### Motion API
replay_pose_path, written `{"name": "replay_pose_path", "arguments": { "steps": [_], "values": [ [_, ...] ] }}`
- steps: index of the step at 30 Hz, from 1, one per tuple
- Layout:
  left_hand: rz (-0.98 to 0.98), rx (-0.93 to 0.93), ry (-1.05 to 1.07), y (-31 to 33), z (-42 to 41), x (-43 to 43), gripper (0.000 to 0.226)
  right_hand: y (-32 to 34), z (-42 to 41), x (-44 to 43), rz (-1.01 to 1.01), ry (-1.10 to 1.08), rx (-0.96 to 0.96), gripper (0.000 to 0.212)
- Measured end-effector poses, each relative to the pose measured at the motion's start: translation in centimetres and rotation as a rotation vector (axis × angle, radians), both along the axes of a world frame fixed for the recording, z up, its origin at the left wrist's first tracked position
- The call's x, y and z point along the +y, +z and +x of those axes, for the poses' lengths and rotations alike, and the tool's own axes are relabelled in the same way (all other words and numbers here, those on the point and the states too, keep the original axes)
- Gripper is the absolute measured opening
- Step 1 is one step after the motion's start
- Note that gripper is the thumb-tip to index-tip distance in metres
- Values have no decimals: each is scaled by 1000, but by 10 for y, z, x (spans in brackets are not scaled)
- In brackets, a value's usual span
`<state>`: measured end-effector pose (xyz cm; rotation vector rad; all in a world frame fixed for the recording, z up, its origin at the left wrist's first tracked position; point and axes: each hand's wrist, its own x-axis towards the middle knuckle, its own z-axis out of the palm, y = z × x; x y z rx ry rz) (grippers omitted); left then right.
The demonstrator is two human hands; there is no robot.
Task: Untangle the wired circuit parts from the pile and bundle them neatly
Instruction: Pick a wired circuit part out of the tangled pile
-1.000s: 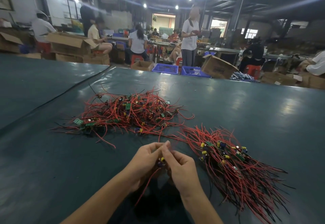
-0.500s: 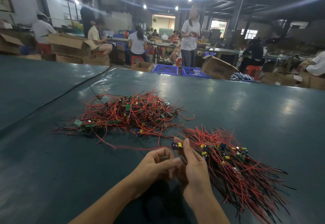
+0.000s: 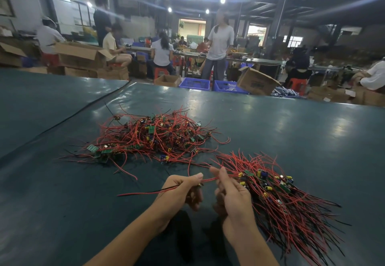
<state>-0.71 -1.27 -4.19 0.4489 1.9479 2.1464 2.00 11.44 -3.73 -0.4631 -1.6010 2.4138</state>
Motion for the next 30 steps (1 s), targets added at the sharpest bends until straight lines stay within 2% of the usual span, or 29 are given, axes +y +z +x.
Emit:
{"name": "replay_pose_path", "arguments": {
  "steps": [3, 5, 9, 15, 18, 20, 26, 30],
  "values": [
    [6, 23, -12, 3, -3, -5, 46, 1, -5, 23, -178, -71, 21, 29],
    [13, 31, -8, 3, -4, -8, 45, 0, -7, 32, -213, -98, 59, 31],
    [67, -12, 36, 2, -5, -8, 44, -3, -7, 24, -120, -149, 89, 34],
    [87, -58, 35, 2, -6, -6, 47, -9, 0, -11, 178, 2, 106, 64],
    [25, -29, -30, 1, -2, -4, 41, -9, 2, -18, 266, -20, 136, 35],
    [2, -36, -67, -1, -1, -2, 43, -10, 0, -12, 264, -113, 133, 23],
    [32, -27, -68, 4, -3, -6, 43, -6, -9, 25, -45, -361, 112, 27],
    [54, -89, -23, 1, -6, -9, 41, -7, -9, 26, -49, -368, 120, 26]
  ]
}}
